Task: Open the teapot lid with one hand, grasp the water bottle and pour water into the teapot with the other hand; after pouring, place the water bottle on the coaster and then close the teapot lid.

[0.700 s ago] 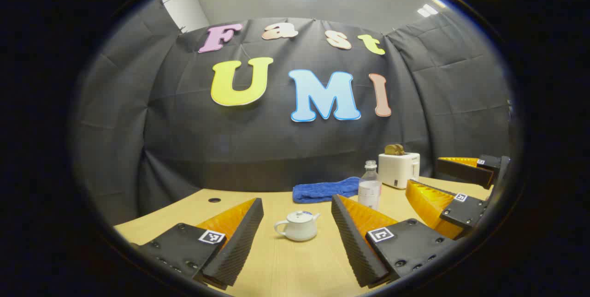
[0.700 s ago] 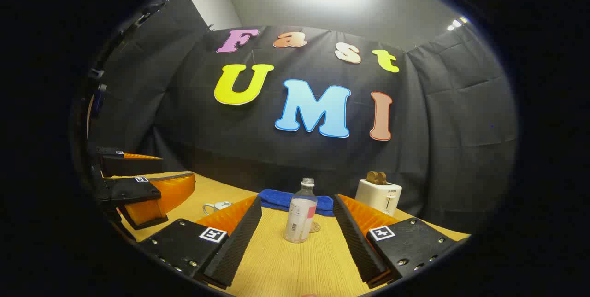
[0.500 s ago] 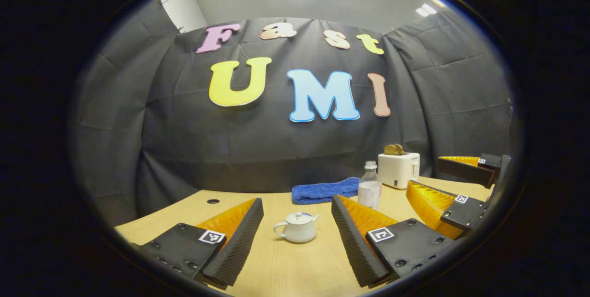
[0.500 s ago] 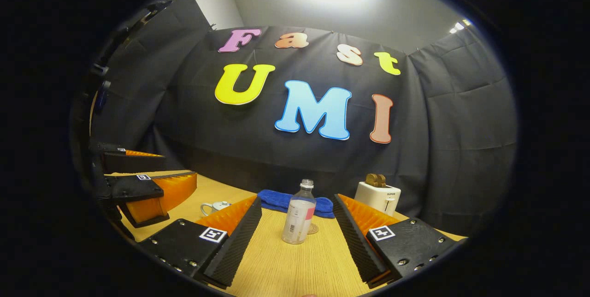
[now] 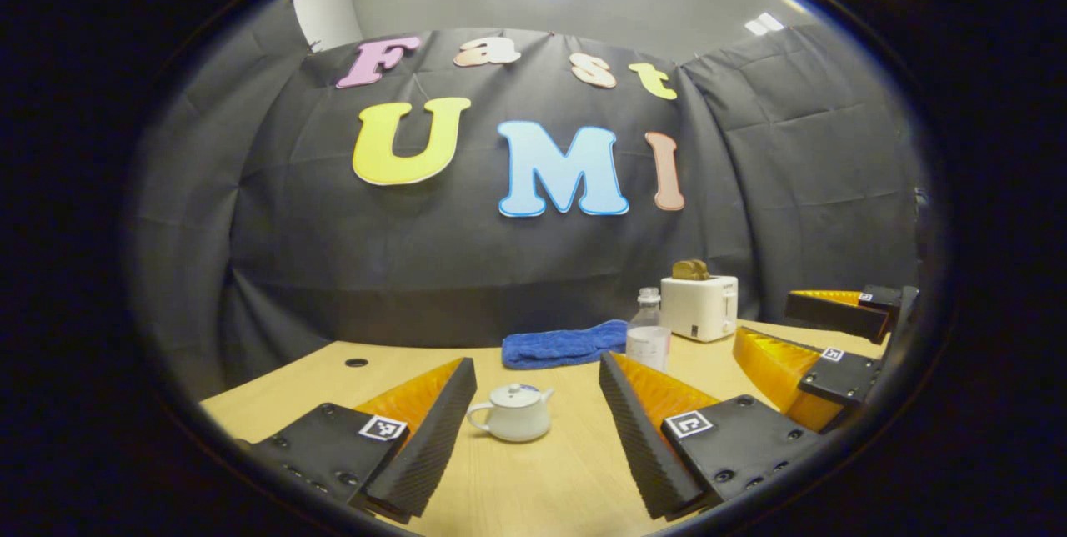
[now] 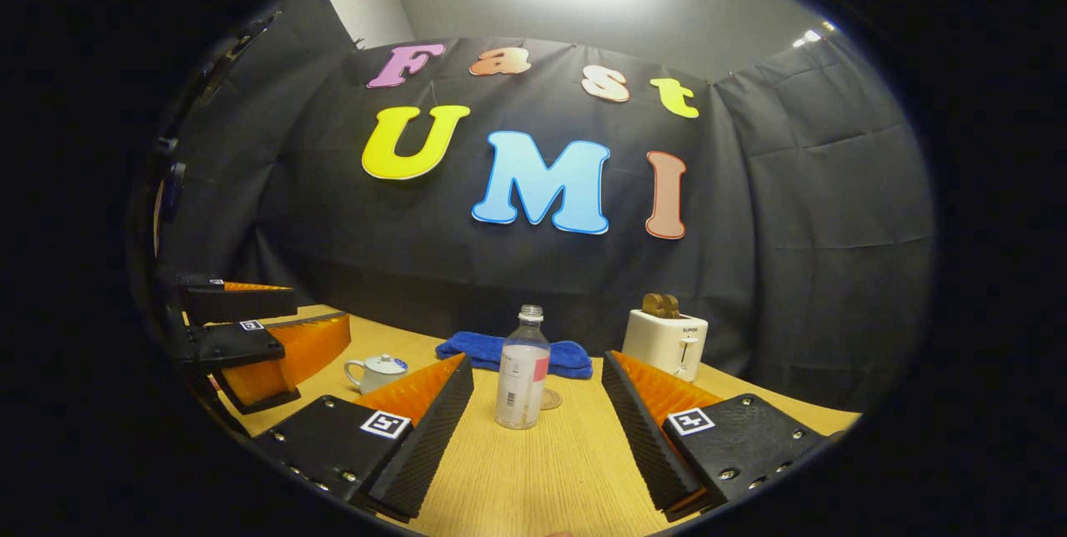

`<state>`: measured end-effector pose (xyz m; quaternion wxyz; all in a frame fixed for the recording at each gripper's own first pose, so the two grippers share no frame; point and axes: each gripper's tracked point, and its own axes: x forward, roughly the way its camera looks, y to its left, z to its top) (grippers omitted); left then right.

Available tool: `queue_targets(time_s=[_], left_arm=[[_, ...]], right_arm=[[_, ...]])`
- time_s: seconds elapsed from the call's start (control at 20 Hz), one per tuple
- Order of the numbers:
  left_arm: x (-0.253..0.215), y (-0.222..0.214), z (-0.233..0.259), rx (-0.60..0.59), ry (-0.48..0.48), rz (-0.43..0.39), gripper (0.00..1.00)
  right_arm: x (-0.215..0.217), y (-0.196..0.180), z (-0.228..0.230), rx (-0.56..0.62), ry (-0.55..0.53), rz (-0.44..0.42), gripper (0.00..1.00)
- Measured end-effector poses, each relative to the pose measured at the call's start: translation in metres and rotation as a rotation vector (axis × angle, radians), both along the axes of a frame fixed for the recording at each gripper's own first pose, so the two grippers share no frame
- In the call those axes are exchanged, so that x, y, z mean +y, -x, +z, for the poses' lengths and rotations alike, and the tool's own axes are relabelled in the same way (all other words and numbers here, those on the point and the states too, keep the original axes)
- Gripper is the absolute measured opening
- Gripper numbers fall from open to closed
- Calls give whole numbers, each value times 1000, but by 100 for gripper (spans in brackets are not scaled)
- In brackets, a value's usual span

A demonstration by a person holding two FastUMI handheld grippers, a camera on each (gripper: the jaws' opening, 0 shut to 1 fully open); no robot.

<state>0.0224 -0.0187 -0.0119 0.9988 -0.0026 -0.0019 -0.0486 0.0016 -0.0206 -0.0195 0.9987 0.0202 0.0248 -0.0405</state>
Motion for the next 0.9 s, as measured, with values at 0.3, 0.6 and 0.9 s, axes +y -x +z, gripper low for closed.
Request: queue_targets(time_s=[0.3, 0.6, 0.9], left_arm=[[2, -12, -20, 63, -6, -16, 99], [9, -25, -24, 75, -82, 26, 98], [-4, -45, -57, 166, -39, 13, 96]], right_arm=[[7, -12, -4, 14, -4, 30, 96], [14, -35, -6, 24, -25, 84, 96], [1, -66, -16, 49, -65, 90, 96]])
